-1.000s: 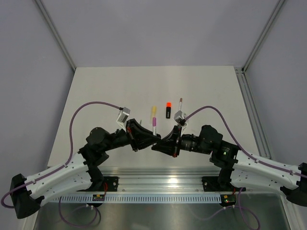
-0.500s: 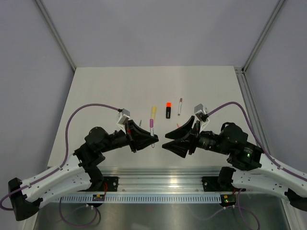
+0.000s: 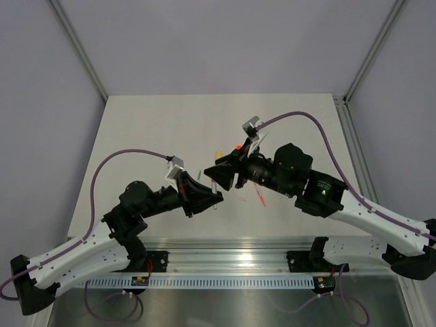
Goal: Insert the pens into the pen caps
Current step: Press the pen cap onto the pen.
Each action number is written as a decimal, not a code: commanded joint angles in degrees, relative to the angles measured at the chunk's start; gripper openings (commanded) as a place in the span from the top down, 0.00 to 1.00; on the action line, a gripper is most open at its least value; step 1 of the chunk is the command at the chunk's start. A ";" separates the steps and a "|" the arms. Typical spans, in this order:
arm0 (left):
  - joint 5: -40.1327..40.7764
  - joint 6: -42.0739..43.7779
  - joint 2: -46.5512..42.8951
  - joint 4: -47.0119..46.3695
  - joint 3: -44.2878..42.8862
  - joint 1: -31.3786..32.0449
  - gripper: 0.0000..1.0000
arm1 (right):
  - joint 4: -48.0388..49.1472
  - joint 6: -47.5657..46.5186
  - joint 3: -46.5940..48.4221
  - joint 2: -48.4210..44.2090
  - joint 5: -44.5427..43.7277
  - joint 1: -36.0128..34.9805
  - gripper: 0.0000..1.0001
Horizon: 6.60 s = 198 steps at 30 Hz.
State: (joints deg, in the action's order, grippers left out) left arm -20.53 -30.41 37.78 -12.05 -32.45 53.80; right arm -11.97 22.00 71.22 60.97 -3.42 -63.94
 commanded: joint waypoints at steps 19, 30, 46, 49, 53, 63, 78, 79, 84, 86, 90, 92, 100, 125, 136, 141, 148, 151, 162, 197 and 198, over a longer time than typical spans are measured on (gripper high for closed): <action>0.32 0.88 -0.16 -2.10 -2.27 0.16 1.00 | -0.33 1.47 -1.35 0.82 2.45 0.31 0.62; -0.30 1.23 -0.25 0.45 -3.50 0.16 1.00 | -7.28 -0.11 1.20 2.40 6.32 0.31 1.00; -4.78 0.62 0.01 -0.25 -7.01 0.16 1.00 | 5.81 -2.40 -12.06 -2.96 16.77 0.40 1.00; -5.48 1.14 -0.07 0.71 -7.89 0.16 1.00 | 6.43 -2.05 -14.00 -4.10 18.53 0.31 1.00; -5.57 2.02 -0.43 2.12 -9.04 0.16 1.00 | 6.08 -1.00 -16.02 -4.11 20.73 0.31 1.00; -3.99 4.22 -0.08 6.69 -11.76 0.08 1.00 | 6.87 4.10 -21.56 -4.46 25.04 0.13 1.00; 0.23 7.56 1.60 11.53 -16.77 -0.10 1.00 | 6.58 9.11 -28.85 -2.70 16.07 -9.88 1.00; 0.06 8.00 1.60 11.79 -17.47 -0.19 1.00 | 7.65 9.55 -30.51 -2.79 16.34 -9.97 1.00; 0.23 8.35 0.63 13.29 -17.65 -0.89 1.00 | 10.03 11.31 -35.18 -4.28 17.65 -10.15 1.00; -0.47 8.09 0.45 12.68 -17.30 -1.15 1.00 | 9.51 11.66 -36.59 -5.16 18.01 -10.15 1.00; -2.58 7.21 1.15 12.06 -17.12 -2.03 1.00 | 10.21 12.54 -38.26 -5.07 19.85 -11.02 1.00; -5.20 5.99 1.59 9.34 -16.77 -3.17 1.00 | 10.91 12.63 -39.05 -4.11 20.56 -12.17 1.00; -10.40 2.73 2.92 5.29 -15.45 -7.30 1.00 | 20.31 14.39 -43.80 -1.30 23.46 -14.01 1.00; -13.13 -2.19 5.28 -1.12 -10.54 -6.87 1.00 | 8.54 16.59 -34.87 -12.36 -5.70 -16.57 0.67; -10.15 -2.99 2.57 -2.36 -7.89 -1.77 1.00 | 6.70 5.79 -16.47 -17.29 -4.61 -7.34 0.32; -7.33 -1.23 1.68 0.45 -10.70 -1.77 1.00 | 5.19 5.16 -17.51 -16.76 3.15 -7.42 0.33; -2.94 -4.30 2.47 -3.14 -11.24 -1.77 1.00 | 8.54 4.81 -22.62 -17.55 4.74 -7.42 0.51; -1.44 -6.23 2.74 -5.34 -10.10 -1.77 1.00 | 8.36 3.67 -21.39 -15.54 5.26 -7.34 0.49; -2.40 -8.78 4.23 -9.57 -7.72 -1.68 1.00 | 15.48 0.24 -22.88 -12.89 -0.17 -7.34 0.50; 1.46 -2.72 -2.09 6.07 -9.04 -0.63 0.46 | 20.32 -0.73 -21.83 -9.73 -3.87 -7.42 1.00; 1.46 -2.37 -2.44 6.77 -9.30 -0.63 0.43 | 20.32 -0.90 -21.57 -9.64 -3.70 -7.42 1.00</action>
State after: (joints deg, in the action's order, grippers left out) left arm -20.27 -35.18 36.67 -7.92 -39.77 52.73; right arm 5.17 22.59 48.05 50.96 -5.32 -71.55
